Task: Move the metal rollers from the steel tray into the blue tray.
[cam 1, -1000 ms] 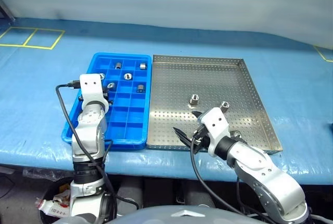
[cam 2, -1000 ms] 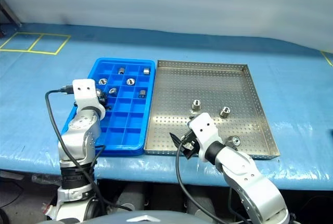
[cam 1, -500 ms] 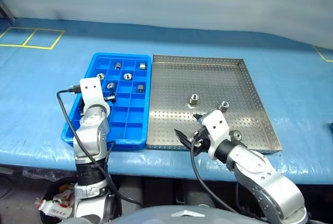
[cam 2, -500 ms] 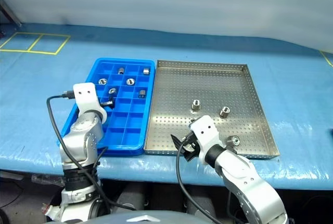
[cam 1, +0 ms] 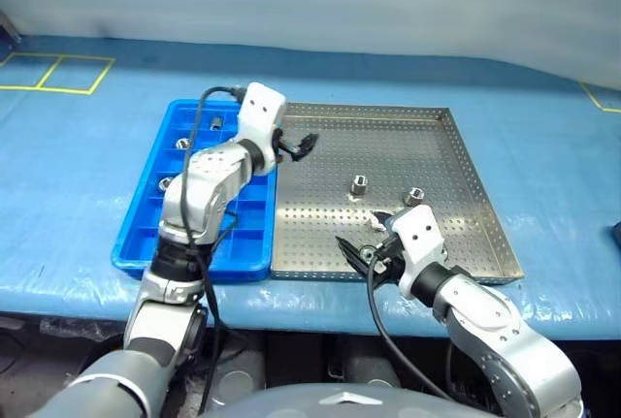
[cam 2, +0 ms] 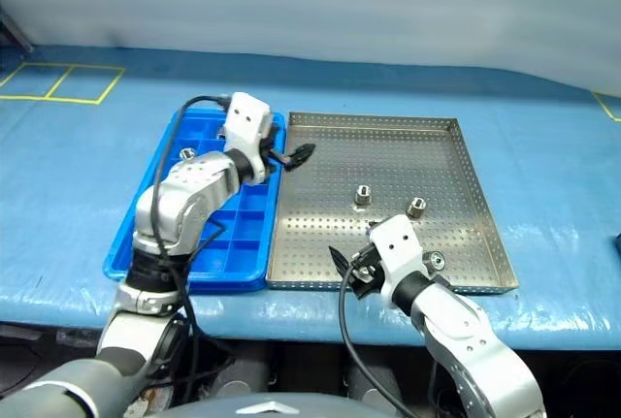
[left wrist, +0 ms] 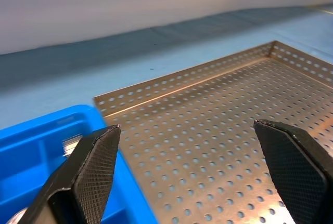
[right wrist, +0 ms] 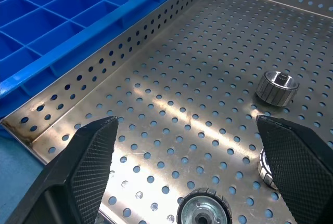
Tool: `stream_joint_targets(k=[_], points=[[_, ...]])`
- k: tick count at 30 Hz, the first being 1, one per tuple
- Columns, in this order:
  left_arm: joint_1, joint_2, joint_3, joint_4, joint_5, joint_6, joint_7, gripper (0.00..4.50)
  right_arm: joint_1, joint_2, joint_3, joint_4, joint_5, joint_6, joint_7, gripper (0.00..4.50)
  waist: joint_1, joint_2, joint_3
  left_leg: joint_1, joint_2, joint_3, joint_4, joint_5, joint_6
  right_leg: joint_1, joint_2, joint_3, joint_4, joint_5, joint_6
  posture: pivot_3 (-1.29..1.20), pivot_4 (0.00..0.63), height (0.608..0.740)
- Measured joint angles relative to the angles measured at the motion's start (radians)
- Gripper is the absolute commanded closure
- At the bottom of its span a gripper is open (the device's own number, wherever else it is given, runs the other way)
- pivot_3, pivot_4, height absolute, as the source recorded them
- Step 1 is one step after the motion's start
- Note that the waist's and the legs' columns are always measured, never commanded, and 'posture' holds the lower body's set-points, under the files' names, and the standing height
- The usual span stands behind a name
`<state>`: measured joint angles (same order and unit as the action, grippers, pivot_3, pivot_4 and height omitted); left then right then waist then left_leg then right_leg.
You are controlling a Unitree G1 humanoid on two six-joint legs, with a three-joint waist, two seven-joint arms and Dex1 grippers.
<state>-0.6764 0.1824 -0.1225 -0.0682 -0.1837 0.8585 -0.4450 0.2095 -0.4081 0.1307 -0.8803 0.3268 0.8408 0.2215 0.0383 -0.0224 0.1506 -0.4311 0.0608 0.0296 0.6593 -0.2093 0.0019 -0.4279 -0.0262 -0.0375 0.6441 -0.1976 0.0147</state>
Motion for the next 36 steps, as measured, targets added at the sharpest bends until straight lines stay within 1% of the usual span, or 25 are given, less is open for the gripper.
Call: stream_joint_targets(k=[3,5,6,12,18,24,28,31,36], points=[[-0.052,-0.01,-0.086,0.095,-0.002,-0.032,-0.077,0.03,0.015,0.017,-0.005,-0.005,-0.002,0.0,-0.013,0.0,-0.004,0.0,0.0,0.0,0.0,0.0,0.0,0.0,0.0,0.0,0.0,0.0,0.0,0.0,0.0,0.01,0.15,0.74],[-0.084,-0.032,-0.139,0.161,0.014,-0.06,-0.105,0.03,0.02,0.026,-0.009,-0.008,-0.005,0.0,-0.026,0.0,-0.007,0.0,0.0,0.0,0.0,0.001,0.0,0.0,0.0,0.0,0.0,0.001,0.0,0.0,0.0,0.01,0.15,0.74],[-0.1,-0.048,-0.161,0.196,0.018,-0.071,-0.119,0.03,0.025,0.027,-0.01,-0.011,-0.007,0.0,-0.032,0.0,-0.008,0.0,0.0,0.0,0.0,0.001,0.0,0.0,0.0,0.0,0.0,0.001,0.0,0.0,0.0,-0.03,0.15,0.74],[-0.161,-0.099,-0.247,0.368,0.045,-0.125,-0.189,0.03,0.059,0.04,-0.01,-0.052,-0.011,0.001,-0.063,0.0,-0.031,0.0,0.0,0.0,0.0,0.001,0.0,0.0,0.0,-0.001,0.0,0.001,0.0,0.0,0.0,-0.09,0.15,0.74],[-0.215,-0.13,-0.277,0.568,0.107,-0.194,-0.186,0.03,0.117,0.064,-0.009,-0.075,-0.038,0.0,-0.104,0.0,-0.058,0.0,0.0,0.0,0.0,0.001,0.0,0.0,0.001,-0.001,0.0,0.001,0.0,0.0,0.0,-0.13,0.15,0.74],[-0.245,-0.194,-0.276,0.762,0.179,-0.341,-0.119,0.03,0.133,0.084,0.001,-0.081,-0.054,-0.003,-0.125,0.0,-0.069,0.0,0.0,0.0,0.0,0.002,0.0,0.0,0.001,-0.001,0.0,0.002,0.0,0.0,0.0,-0.13,0.15,0.74],[-0.26,-0.233,-0.262,0.871,0.211,-0.394,-0.065,0.03,0.13,0.087,0.006,-0.081,-0.066,-0.003,-0.129,0.0,-0.072,0.0,0.0,0.0,0.0,0.002,0.0,0.0,0.001,-0.001,0.0,0.002,0.0,0.0,0.0,-0.14,0.15,0.74],[-0.276,-0.26,-0.219,0.936,0.215,-0.394,0.006,0.63,0.13,0.088,0.008,-0.081,-0.071,-0.003,-0.131,0.0,-0.076,0.0,0.0,0.0,0.0,0.002,0.0,0.0,0.001,-0.002,0.0,0.002,0.0,0.0,0.0,-0.14,0.15,0.74],[-0.282,-0.263,-0.183,0.956,0.221,-0.375,0.044,2.28,0.131,0.088,0.008,-0.081,-0.074,-0.003,-0.133,0.0,-0.077,0.0,0.0,0.0,0.0,0.002,-0.001,0.0,0.001,-0.002,0.0,0.002,0.0,0.0,0.0,-0.13,0.15,0.74]])
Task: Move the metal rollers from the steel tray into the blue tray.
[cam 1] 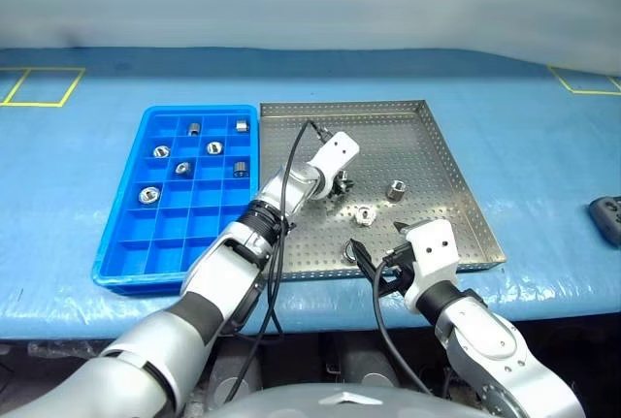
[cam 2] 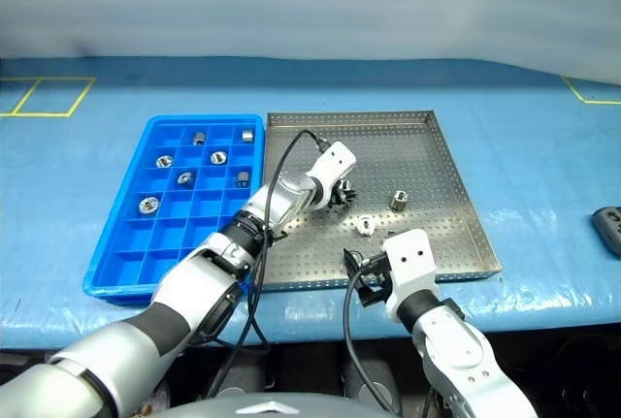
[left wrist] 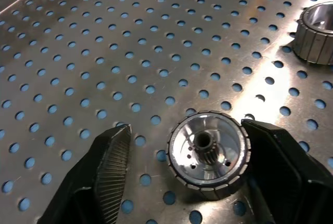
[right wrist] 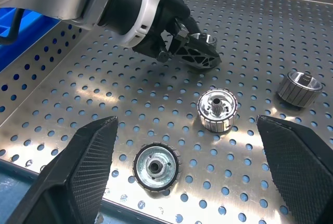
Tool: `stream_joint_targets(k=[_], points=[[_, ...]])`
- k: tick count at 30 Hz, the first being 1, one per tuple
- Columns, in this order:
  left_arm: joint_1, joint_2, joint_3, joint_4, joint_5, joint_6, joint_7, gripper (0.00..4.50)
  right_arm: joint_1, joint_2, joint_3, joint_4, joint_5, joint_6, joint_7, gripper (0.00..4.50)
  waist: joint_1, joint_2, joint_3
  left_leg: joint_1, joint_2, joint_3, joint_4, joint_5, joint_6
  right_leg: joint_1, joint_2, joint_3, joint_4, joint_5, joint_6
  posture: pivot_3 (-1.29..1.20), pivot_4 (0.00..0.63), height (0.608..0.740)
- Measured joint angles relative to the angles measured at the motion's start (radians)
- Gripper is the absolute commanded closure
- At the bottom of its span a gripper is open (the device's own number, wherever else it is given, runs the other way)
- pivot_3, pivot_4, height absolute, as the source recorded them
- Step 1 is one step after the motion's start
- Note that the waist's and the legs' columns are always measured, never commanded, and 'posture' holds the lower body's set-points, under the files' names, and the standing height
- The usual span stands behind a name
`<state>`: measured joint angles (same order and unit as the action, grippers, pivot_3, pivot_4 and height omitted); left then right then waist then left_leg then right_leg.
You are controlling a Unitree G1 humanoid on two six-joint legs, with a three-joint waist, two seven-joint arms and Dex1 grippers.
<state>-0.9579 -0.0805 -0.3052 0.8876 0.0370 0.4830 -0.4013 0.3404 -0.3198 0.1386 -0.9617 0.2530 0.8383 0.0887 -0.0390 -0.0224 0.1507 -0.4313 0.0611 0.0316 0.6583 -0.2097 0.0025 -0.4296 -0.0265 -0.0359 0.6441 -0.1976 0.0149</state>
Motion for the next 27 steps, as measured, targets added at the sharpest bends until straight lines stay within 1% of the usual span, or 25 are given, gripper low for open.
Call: stream_joint_targets(k=[1,2,6,8,11,13,15,19,20,22,27], points=[[0.001,0.001,0.006,-0.003,-0.001,0.011,-0.005,2.61,-0.001,0.0,0.0,0.0,0.0,0.0,0.0,0.0,0.0,0.0,0.0,0.0,0.0,0.0,0.0,0.0,0.0,0.0,0.0,0.0,0.0,0.0,0.0,-0.12,0.15,0.74],[0.003,0.004,0.012,-0.014,-0.002,0.024,-0.015,2.71,-0.004,-0.001,0.0,0.0,0.0,0.001,0.001,0.0,0.0,0.0,0.0,0.0,0.0,0.0,0.0,0.0,0.0,0.0,0.0,0.0,0.0,0.0,0.0,-0.12,0.15,0.74],[0.046,0.017,0.034,-0.118,-0.02,0.093,-0.056,2.71,-0.023,-0.012,0.0,0.0,0.0,0.007,0.014,0.0,0.001,0.0,0.0,0.0,0.0,0.0,0.0,0.0,0.0,0.0,0.0,0.0,0.0,0.0,0.0,-0.1,0.15,0.74],[0.091,0.027,0.073,-0.247,-0.06,0.143,-0.076,2.71,-0.054,-0.023,0.001,0.002,0.001,0.017,0.022,0.0,0.0,0.0,0.0,0.0,0.0,0.0,0.0,0.0,0.0,-0.001,0.0,0.001,0.0,0.0,0.0,-0.06,0.15,0.74],[0.135,0.054,0.133,-0.487,-0.11,0.201,-0.074,2.71,-0.108,-0.033,0.003,0.004,0.001,0.022,0.04,0.0,0.004,0.0,0.0,0.0,0.0,0.0,-0.001,0.0,0.0,0.0,0.0,0.001,0.001,0.0,0.0,-0.04,0.15,0.74],[0.173,0.089,0.167,-0.662,-0.128,0.239,-0.047,2.71,-0.144,-0.038,0.012,0.01,0.003,0.023,0.055,0.0,0.002,0.001,0.0,0.002,0.001,0.0,-0.002,0.0,0.0,0.0,0.001,0.002,0.001,0.0,0.0,0.0,0.15,0.74],[0.199,0.116,0.197,-0.76,-0.132,0.264,-0.025,2.71,-0.162,-0.043,0.014,0.014,0.005,0.024,0.066,0.0,0.007,0.001,0.0,0.002,0.0,0.0,-0.002,0.0,0.0,0.0,0.001,0.002,0.001,0.0,0.0,0.02,0.15,0.74],[0.33,0.246,0.249,-0.995,-0.135,0.278,-0.014,2.71,-0.232,-0.049,0.048,0.061,0.012,0.025,0.108,0.0,0.014,0.001,0.0,0.003,0.001,0.0,-0.002,0.0,0.0,0.0,0.002,0.003,0.001,0.0,0.0,0.1,0.15,0.74],[0.371,0.288,0.261,-1.054,-0.136,0.277,-0.018,2.71,-0.249,-0.056,0.054,0.078,0.015,0.026,0.123,0.0,0.022,0.001,0.0,0.003,0.001,0.0,-0.002,0.0,0.0,0.0,0.002,0.003,0.001,0.0,0.0,0.12,0.15,0.74],[0.423,0.332,0.293,-1.135,-0.143,0.285,-0.02,2.71,-0.274,-0.067,0.069,0.101,0.02,0.026,0.145,0.0,0.041,0.001,0.0,0.002,0.0,0.0,-0.002,0.0,0.0,0.0,0.001,0.002,0.001,0.0,0.0,0.17,0.15,0.74],[0.58,0.384,0.356,-1.308,-0.175,0.36,0.002,2.71,-0.337,-0.083,0.103,0.14,0.036,0.025,0.205,0.0,0.086,0.001,0.0,0.002,0.0,0.0,-0.002,0.0,0.0,0.001,0.0,0.002,-0.001,0.0,0.0,0.23,0.15,0.74]])
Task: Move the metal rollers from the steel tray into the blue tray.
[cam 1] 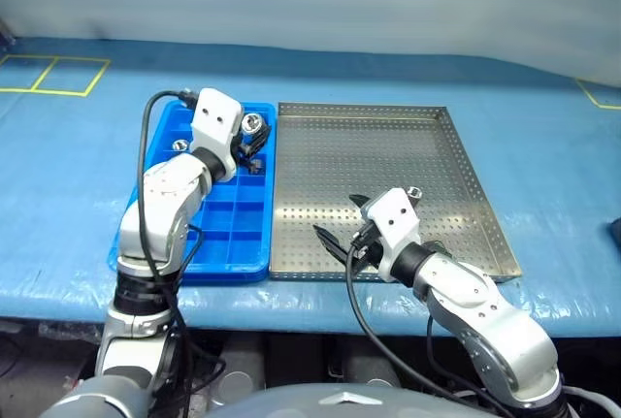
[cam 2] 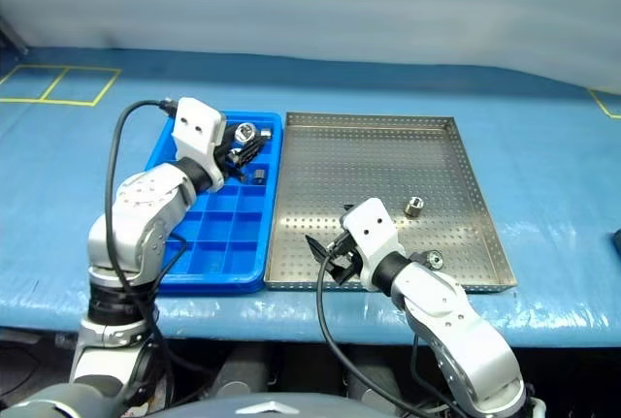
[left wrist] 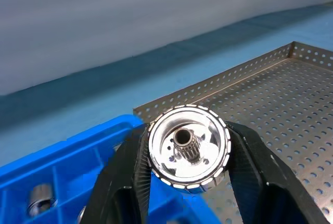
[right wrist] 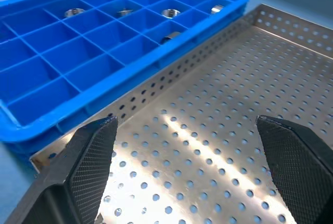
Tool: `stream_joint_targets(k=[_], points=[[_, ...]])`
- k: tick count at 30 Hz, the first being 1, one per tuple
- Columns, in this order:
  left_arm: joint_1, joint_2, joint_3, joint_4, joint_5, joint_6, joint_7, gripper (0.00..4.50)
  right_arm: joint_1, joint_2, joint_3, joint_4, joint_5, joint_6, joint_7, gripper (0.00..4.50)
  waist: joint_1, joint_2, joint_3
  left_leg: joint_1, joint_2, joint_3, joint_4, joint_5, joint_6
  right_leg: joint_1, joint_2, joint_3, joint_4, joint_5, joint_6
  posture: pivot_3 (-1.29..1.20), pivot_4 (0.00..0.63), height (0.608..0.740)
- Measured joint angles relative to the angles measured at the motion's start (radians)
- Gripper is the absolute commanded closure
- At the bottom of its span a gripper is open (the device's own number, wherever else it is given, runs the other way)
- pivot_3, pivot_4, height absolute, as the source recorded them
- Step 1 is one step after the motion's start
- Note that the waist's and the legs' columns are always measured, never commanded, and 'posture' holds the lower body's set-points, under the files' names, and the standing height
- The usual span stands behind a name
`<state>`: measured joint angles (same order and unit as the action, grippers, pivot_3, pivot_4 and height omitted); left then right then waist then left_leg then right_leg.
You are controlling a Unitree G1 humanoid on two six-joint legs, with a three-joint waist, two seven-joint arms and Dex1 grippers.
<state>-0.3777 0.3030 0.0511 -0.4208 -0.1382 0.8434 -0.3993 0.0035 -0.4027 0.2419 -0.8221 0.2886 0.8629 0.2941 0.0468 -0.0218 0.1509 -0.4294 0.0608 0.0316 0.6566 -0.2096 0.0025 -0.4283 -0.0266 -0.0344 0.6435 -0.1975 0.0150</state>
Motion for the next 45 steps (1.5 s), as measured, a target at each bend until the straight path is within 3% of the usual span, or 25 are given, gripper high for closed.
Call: stream_joint_targets(k=[10,28,29,35,42,45], points=[[0.241,0.01,0.072,-0.138,0.0,0.127,0.104,2.71,-0.06,-0.01,0.037,0.069,0.01,-0.004,0.074,0.0,0.054,0.0,0.0,-0.001,0.001,-0.002,0.001,0.0,0.0,0.0,0.0,-0.003,0.0,0.0,-0.001,0.29,0.15,0.74],[0.284,0.057,0.069,-0.136,-0.041,0.258,0.118,2.71,-0.039,0.001,0.036,0.078,0.005,-0.005,0.059,0.0,0.066,0.001,0.0,-0.001,0.001,-0.002,-0.001,0.0,-0.001,-0.001,-0.001,-0.004,0.0,-0.001,-0.002,0.24,0.15,0.74],[0.283,0.055,0.07,-0.136,-0.043,0.264,0.118,1.97,-0.035,0.001,0.036,0.078,0.005,-0.005,0.056,0.0,0.065,0.001,0.001,-0.001,0.001,-0.002,-0.001,0.0,-0.001,-0.001,-0.001,-0.004,0.0,-0.001,-0.002,0.24,0.15,0.74],[0.233,0.065,0.082,-0.131,-0.1,0.29,0.088,0.05,-0.013,0.008,0.014,0.06,0.005,-0.005,0.027,0.0,0.061,0.001,0.001,-0.001,0.001,-0.002,-0.001,0.0,-0.001,-0.001,-0.001,-0.005,0.0,-0.001,-0.002,0.19,0.15,0.74],[0.082,0.069,0.092,-0.111,-0.195,0.202,-0.005,0.05,0.071,0.001,-0.094,-0.014,0.005,0.011,-0.013,0.0,0.05,0.001,0.001,-0.003,0.001,-0.002,-0.001,0.0,-0.001,-0.001,-0.002,-0.005,-0.001,-0.001,-0.002,0.12,0.15,0.74],[0.027,0.061,0.036,-0.082,-0.227,0.129,-0.07,0.05,0.126,-0.001,-0.139,-0.057,0.006,0.034,-0.033,0.0,0.033,0.001,0.001,-0.002,0.0,0.0,-0.001,0.0,-0.001,-0.001,-0.002,-0.004,-0.001,-0.001,-0.002,0.05,0.15,0.74]])
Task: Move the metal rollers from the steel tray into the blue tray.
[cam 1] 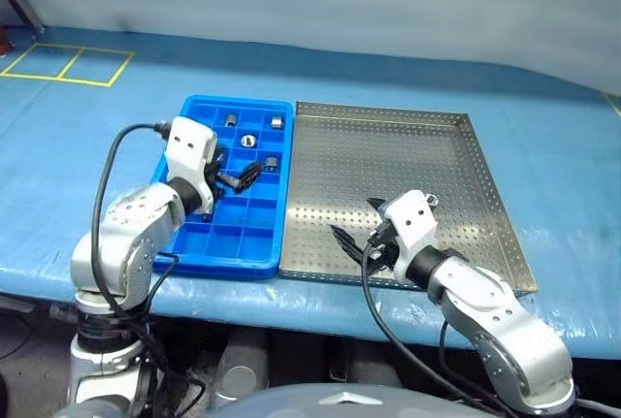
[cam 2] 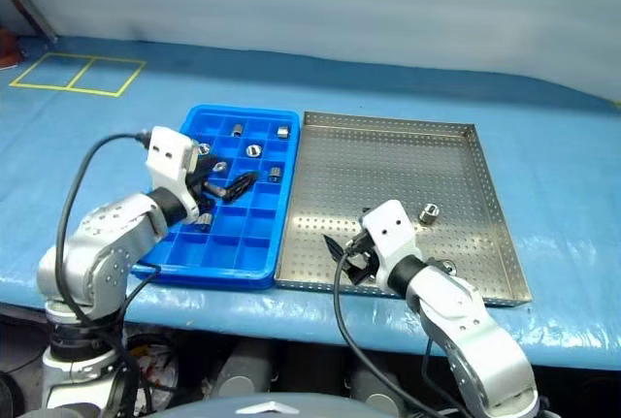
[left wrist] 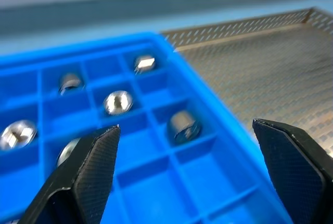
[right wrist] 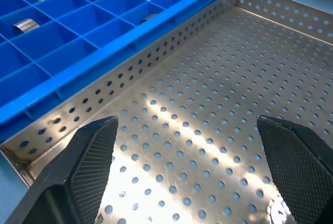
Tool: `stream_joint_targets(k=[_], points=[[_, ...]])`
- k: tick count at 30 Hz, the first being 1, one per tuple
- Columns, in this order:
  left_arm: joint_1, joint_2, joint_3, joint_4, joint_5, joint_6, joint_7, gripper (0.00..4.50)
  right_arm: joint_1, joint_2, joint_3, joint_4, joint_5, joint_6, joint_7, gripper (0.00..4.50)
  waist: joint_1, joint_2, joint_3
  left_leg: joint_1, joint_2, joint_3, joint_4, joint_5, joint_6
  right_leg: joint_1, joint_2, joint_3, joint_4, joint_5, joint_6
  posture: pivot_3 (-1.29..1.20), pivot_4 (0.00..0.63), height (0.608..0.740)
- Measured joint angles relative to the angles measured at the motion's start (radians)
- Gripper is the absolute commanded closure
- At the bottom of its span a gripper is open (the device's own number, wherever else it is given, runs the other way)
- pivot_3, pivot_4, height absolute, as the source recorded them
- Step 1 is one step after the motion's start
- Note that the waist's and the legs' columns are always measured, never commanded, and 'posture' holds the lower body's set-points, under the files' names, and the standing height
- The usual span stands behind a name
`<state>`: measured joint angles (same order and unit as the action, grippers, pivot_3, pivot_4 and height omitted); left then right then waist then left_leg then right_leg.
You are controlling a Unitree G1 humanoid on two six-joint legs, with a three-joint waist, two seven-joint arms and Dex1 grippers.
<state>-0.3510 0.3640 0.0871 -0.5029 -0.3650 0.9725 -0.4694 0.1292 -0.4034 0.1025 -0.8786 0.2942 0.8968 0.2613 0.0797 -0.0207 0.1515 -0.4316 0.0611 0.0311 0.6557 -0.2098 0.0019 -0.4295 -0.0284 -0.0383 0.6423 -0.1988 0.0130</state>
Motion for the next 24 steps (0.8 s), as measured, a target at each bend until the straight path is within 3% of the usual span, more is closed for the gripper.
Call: stream_joint_targets(k=[5,8,14,24], points=[[-0.083,0.036,-0.185,0.145,0.001,-0.057,-0.134,0.05,0.101,-0.001,-0.048,-0.065,0.0,0.01,-0.02,0.0,-0.034,0.0,0.0,0.0,0.0,-0.001,0.0,0.0,0.0,0.0,0.001,0.0,0.001,0.0,0.0,-0.02,0.15,0.74],[-0.216,0.032,-0.308,0.287,0.036,-0.132,-0.217,0.05,0.171,0.004,-0.061,-0.097,-0.006,0.01,-0.04,0.0,-0.042,0.0,0.0,0.0,0.0,-0.001,0.002,0.0,0.0,0.001,0.001,0.0,0.001,0.0,0.0,-0.05,0.15,0.74],[-0.376,-0.079,-0.501,0.585,0.134,-0.279,-0.314,0.05,0.239,0.038,-0.062,-0.123,-0.028,0.0,-0.093,0.0,-0.083,0.0,0.0,0.0,0.0,0.001,0.002,0.0,0.001,0.0,0.001,0.002,0.001,0.0,0.0,-0.14,0.15,0.74],[-0.501,-0.182,-0.599,0.943,0.276,-0.456,-0.411,0.05,0.339,0.09,-0.015,-0.124,-0.072,-0.097,-0.192,0.0,-0.15,0.0,0.0,0.0,0.0,0.001,0.001,-0.001,0.001,-0.001,0.002,0.003,0.001,0.0,0.0,-0.24,0.15,0.74]])
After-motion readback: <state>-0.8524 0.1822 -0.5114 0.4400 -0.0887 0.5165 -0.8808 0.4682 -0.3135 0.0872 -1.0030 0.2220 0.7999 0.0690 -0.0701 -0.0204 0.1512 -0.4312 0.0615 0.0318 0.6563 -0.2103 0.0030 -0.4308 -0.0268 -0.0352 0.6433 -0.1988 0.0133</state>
